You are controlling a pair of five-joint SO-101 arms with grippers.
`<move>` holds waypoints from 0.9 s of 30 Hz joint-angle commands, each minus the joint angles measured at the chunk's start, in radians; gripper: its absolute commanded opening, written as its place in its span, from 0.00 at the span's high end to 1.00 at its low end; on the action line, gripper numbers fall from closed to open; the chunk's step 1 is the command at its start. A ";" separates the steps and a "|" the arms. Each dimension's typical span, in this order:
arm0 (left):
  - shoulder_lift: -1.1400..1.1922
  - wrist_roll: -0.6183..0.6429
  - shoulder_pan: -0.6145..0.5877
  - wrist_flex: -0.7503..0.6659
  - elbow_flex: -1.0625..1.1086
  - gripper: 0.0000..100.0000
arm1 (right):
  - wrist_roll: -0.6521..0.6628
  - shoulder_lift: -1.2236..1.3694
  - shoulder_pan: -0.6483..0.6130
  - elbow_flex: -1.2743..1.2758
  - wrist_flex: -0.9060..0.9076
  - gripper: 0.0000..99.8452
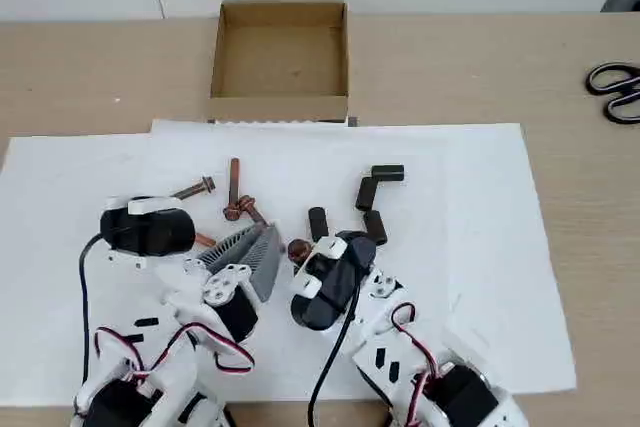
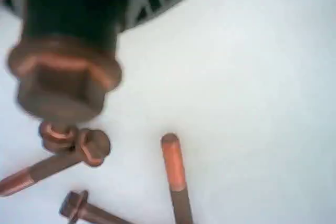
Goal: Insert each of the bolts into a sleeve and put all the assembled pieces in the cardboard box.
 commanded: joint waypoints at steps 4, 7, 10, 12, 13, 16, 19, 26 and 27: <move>0.003 -0.023 -0.087 -0.003 -0.036 0.99 | 0.002 -0.013 0.013 -0.009 -0.002 1.00; 0.003 -0.146 -0.167 -0.008 -0.008 0.99 | -0.055 -0.013 0.036 -0.012 -0.002 1.00; 0.003 -0.311 -0.269 -0.008 0.068 0.99 | -0.104 -0.013 0.127 -0.014 -0.005 1.00; 0.002 -0.394 -0.324 -0.008 0.134 0.99 | -0.120 -0.013 0.193 -0.015 -0.010 1.00; 0.002 -0.425 -0.351 -0.008 0.159 0.99 | -0.126 -0.013 0.222 -0.017 -0.012 1.00; 0.002 -0.486 -0.411 -0.009 0.194 0.99 | -0.143 -0.010 0.268 -0.043 -0.012 1.00; 0.002 -0.528 -0.431 -0.006 0.225 0.99 | -0.144 -0.004 0.274 -0.072 -0.012 1.00; 0.002 -0.591 -0.434 -0.021 0.323 0.99 | -0.144 0.305 0.277 -0.302 -0.035 1.00; 0.002 -0.589 -0.434 -0.026 0.332 0.99 | -0.144 0.380 0.288 -0.361 -0.047 1.00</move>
